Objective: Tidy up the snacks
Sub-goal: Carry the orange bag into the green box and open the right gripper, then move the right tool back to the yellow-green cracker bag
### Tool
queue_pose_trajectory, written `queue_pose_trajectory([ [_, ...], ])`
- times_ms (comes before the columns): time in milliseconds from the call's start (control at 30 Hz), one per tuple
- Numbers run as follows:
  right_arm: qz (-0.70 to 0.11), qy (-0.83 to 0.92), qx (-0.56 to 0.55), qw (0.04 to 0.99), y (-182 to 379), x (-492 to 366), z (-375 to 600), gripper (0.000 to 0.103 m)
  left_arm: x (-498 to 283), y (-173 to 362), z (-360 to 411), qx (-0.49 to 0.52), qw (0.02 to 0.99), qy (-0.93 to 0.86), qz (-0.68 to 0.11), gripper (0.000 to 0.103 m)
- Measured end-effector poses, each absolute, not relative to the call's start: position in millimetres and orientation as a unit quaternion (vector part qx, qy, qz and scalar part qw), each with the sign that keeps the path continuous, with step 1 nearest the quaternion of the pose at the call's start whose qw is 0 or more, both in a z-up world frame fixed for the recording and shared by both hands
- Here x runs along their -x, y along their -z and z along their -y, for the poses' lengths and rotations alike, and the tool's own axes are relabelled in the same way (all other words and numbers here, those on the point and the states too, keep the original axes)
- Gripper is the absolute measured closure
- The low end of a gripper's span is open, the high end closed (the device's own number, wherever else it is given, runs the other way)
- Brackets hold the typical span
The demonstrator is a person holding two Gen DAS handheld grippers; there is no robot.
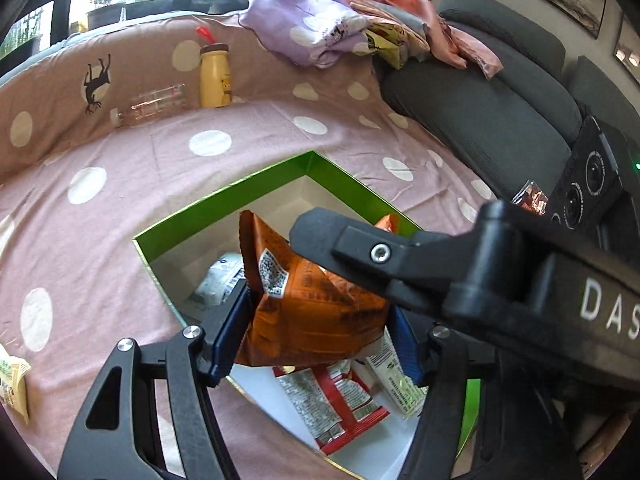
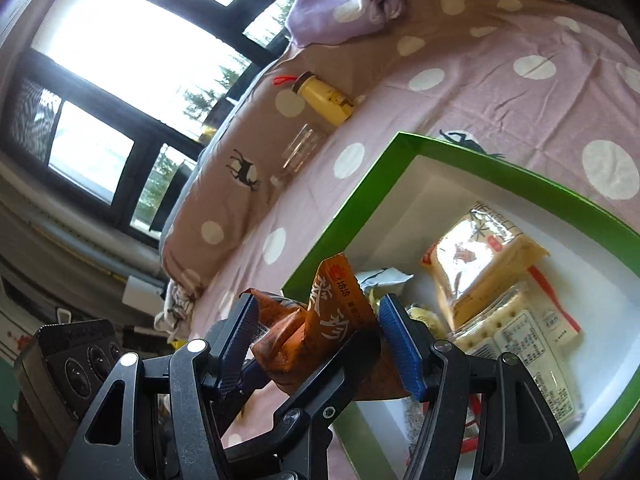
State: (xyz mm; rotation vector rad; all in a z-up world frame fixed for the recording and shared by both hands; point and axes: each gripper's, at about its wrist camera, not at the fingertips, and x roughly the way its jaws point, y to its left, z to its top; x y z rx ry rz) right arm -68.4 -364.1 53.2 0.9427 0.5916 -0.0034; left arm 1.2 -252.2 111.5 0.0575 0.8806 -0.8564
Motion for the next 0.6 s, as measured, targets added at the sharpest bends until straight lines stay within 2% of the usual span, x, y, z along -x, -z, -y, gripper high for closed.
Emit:
queue_pose_trajectory([
  [200, -0.274, 0.029, -0.462, 0.843, -49, 72, 372, 0.037, 1, -111, 251, -0.018, 0.811, 0.392, -0.434, 0.032],
  [300, -0.259, 0.040, -0.459, 0.849, -54, 76, 372, 0.031, 6, -118, 239, -0.014, 0.815, 0.395, -0.424, 0.030],
  [467, -0.237, 0.043, -0.449, 0.860, -63, 83, 370, 0.025, 15, -134, 210, -0.004, 0.834, 0.384, -0.397, 0.016],
  [600, -0.227, 0.036, -0.434, 0.871, -68, 82, 362, 0.022, 17, -140, 170, -0.002, 0.867, 0.309, -0.391, 0.015],
])
